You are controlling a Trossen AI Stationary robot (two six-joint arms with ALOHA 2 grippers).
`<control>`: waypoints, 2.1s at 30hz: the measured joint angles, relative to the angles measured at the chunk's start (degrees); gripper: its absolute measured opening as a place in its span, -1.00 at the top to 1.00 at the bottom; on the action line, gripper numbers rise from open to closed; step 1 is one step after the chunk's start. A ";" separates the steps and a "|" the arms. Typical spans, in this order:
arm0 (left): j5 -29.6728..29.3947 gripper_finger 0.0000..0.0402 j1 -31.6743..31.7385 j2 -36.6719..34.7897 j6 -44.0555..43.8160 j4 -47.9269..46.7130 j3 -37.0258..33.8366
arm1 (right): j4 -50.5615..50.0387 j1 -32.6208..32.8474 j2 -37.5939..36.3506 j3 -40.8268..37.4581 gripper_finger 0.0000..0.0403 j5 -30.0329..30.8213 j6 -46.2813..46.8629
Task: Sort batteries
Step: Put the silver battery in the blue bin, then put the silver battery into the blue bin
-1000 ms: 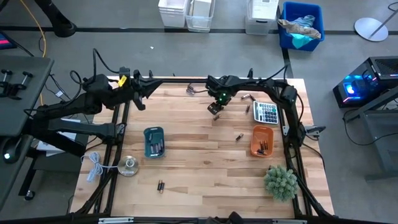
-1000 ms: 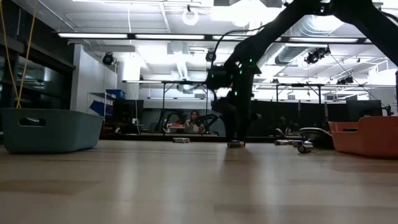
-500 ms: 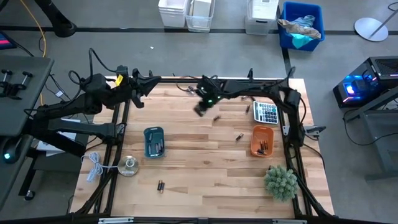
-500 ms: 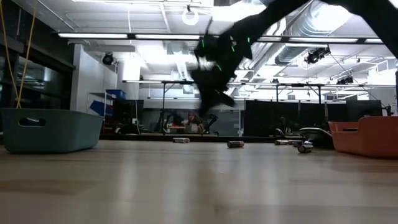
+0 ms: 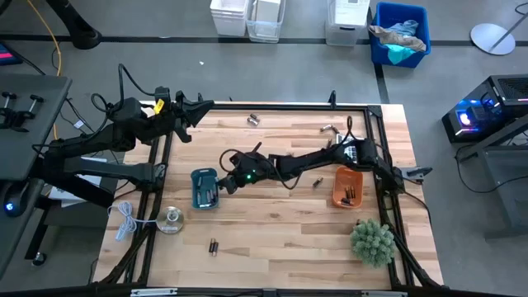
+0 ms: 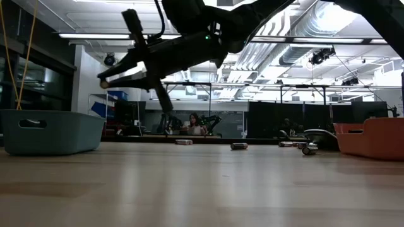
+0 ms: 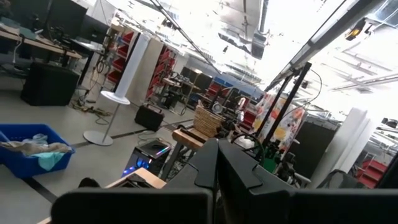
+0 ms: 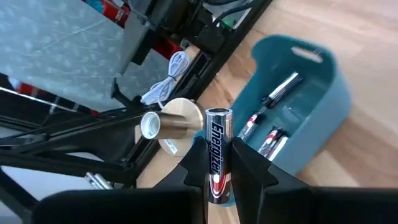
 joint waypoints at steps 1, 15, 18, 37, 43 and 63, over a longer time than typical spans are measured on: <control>0.00 1.00 0.00 0.00 0.00 0.00 0.00 | 0.81 0.19 0.54 0.00 0.84 0.05 0.75; 0.01 1.00 -0.02 0.00 0.04 0.00 0.00 | -20.61 0.74 16.42 28.42 0.84 -3.57 -5.78; 0.00 1.00 -0.02 0.00 0.02 0.00 0.00 | -28.19 0.35 16.41 31.01 0.71 -2.94 -12.67; 0.02 1.00 -0.02 -0.81 0.15 0.50 0.02 | -53.45 -20.05 4.32 35.15 -0.01 -4.33 -27.34; -0.20 1.00 0.00 -0.76 1.21 -0.13 0.02 | -61.76 -29.05 8.26 35.11 0.04 -2.41 -27.21; -3.72 1.00 0.00 -0.76 -0.48 -0.24 0.02 | -43.65 -31.03 16.64 40.54 0.05 -5.92 2.31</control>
